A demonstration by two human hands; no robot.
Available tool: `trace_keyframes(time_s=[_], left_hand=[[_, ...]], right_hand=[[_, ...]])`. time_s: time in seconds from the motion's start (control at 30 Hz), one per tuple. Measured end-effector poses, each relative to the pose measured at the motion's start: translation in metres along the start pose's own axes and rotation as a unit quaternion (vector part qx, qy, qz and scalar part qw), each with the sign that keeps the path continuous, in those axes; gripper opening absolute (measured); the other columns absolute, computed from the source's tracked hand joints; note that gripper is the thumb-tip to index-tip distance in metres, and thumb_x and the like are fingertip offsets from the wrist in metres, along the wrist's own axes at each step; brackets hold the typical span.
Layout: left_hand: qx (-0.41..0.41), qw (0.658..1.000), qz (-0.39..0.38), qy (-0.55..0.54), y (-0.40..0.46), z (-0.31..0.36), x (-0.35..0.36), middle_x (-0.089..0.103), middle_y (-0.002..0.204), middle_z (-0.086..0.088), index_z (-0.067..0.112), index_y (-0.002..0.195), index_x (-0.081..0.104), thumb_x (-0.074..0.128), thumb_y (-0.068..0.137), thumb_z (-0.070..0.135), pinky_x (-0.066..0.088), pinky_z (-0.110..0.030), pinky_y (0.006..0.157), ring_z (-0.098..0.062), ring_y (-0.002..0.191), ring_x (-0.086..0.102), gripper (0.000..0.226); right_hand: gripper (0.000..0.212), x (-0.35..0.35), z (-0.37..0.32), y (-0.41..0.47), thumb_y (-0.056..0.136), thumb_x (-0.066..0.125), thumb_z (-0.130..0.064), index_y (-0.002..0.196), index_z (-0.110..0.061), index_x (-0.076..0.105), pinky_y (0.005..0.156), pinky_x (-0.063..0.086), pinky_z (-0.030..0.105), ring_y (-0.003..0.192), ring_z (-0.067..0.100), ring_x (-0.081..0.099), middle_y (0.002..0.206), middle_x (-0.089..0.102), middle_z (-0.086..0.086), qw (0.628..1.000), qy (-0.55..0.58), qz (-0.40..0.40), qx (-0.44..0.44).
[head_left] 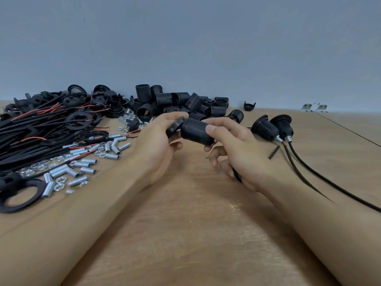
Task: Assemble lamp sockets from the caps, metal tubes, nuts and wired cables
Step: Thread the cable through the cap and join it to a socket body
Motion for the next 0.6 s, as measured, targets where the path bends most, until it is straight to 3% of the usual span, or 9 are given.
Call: trace_keyframes(time_s=[0.2, 0.27, 0.33, 0.43, 0.53, 0.6], left_hand=[[-0.005, 1.000, -0.016, 0.011, -0.008, 0.001, 0.008, 0.070, 0.084, -0.005, 0.016, 0.093, 0.062, 0.033, 0.105, 0.049, 0.049, -0.046, 0.086, -0.024, 0.084, 0.066, 0.045], [-0.028, 0.998, -0.050, -0.005, -0.012, 0.002, 0.010, 0.071, 0.092, -0.011, 0.013, 0.102, 0.061, 0.031, 0.103, 0.053, 0.050, -0.055, 0.095, -0.033, 0.096, 0.069, 0.050], [-0.035, 0.997, -0.067, -0.015, -0.014, 0.004, 0.010, 0.071, 0.096, -0.013, 0.011, 0.109, 0.060, 0.031, 0.104, 0.051, 0.051, -0.054, 0.094, -0.036, 0.099, 0.069, 0.049], [-0.015, 0.996, -0.083, 0.003, -0.015, 0.006, 0.008, 0.069, 0.092, -0.010, 0.014, 0.107, 0.060, 0.029, 0.106, 0.045, 0.052, -0.044, 0.081, -0.022, 0.086, 0.067, 0.043], [0.002, 0.994, -0.105, 0.021, -0.016, 0.006, 0.006, 0.064, 0.105, -0.013, 0.014, 0.114, 0.057, 0.028, 0.107, 0.039, 0.050, -0.046, 0.085, -0.022, 0.097, 0.062, 0.039], [0.000, 0.993, -0.115, 0.033, -0.015, 0.006, 0.004, 0.064, 0.109, -0.014, 0.014, 0.115, 0.057, 0.028, 0.107, 0.040, 0.049, -0.047, 0.087, -0.024, 0.102, 0.061, 0.040]], right_hand=[[0.025, 0.008, 0.002, -0.003, 0.091, 0.059, -0.025, 0.113, -0.036, 0.063, 0.045, 0.040, 0.011, 0.054, 0.009, 0.056, 0.077, 0.059, -0.008, 0.987, -0.070, -0.049, -0.138], [0.030, 0.006, 0.001, -0.005, 0.091, 0.063, -0.025, 0.118, -0.039, 0.059, 0.059, 0.047, 0.014, 0.068, 0.002, 0.060, 0.089, 0.060, -0.020, 0.973, -0.124, -0.049, -0.191], [0.035, 0.002, 0.001, -0.006, 0.091, 0.068, -0.027, 0.122, -0.040, 0.058, 0.073, 0.048, 0.015, 0.086, -0.001, 0.062, 0.103, 0.062, -0.027, 0.956, -0.176, -0.039, -0.232], [0.041, -0.001, 0.001, -0.006, 0.089, 0.072, -0.024, 0.128, -0.029, 0.061, 0.076, 0.045, 0.012, 0.084, -0.008, 0.061, 0.112, 0.066, -0.018, 0.941, -0.226, -0.013, -0.252], [0.047, -0.003, -0.001, -0.006, 0.085, 0.076, -0.012, 0.128, -0.024, 0.062, 0.081, 0.045, 0.013, 0.098, 0.005, 0.061, 0.114, 0.065, -0.002, 0.914, -0.276, 0.015, -0.297], [0.049, -0.005, -0.004, -0.006, 0.081, 0.077, -0.004, 0.125, -0.020, 0.065, 0.074, 0.041, 0.010, 0.094, 0.009, 0.057, 0.109, 0.061, 0.003, 0.896, -0.295, 0.028, -0.330]])
Point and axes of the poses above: each hand's wrist, its own y-axis towards the middle knuckle, its own x-axis out of the palm, z = x × y, the point moved 2 cm from there along y, towards the middle knuckle
